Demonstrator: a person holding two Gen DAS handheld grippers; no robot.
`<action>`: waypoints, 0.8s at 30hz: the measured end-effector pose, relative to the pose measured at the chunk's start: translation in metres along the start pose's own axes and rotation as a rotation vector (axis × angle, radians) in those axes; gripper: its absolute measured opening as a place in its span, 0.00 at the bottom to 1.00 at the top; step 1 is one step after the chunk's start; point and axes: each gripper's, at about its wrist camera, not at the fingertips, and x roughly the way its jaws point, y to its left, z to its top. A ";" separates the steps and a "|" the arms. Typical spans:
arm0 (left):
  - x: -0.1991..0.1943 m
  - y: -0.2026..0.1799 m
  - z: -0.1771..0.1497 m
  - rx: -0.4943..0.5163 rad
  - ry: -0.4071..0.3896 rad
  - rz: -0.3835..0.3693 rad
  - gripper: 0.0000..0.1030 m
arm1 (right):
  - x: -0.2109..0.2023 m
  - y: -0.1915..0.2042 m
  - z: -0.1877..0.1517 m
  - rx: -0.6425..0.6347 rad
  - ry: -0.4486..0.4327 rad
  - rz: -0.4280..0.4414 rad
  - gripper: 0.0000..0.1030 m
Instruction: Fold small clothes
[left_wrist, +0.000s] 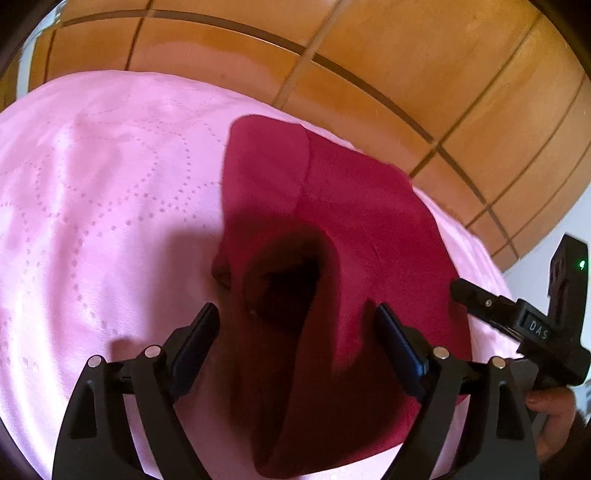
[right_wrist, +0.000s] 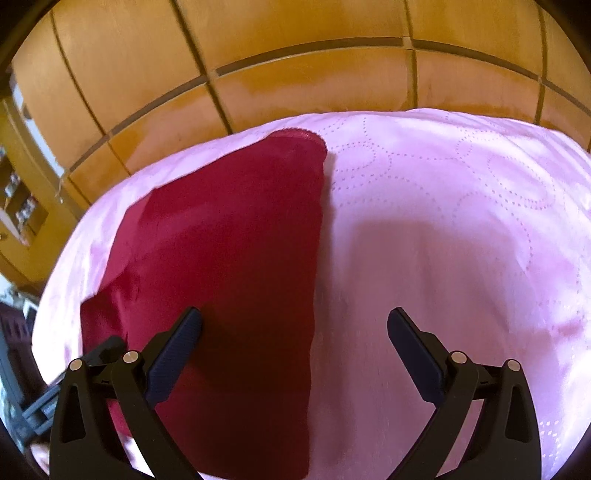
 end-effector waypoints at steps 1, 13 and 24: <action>0.002 -0.003 -0.002 0.023 0.007 0.021 0.82 | 0.001 0.000 -0.002 -0.005 0.003 -0.001 0.97; -0.005 0.009 -0.007 0.002 0.016 -0.025 0.72 | 0.012 -0.009 -0.019 0.032 0.061 0.039 0.97; -0.010 0.020 0.012 -0.108 -0.015 -0.112 0.84 | 0.006 -0.012 -0.019 0.042 0.056 0.083 0.97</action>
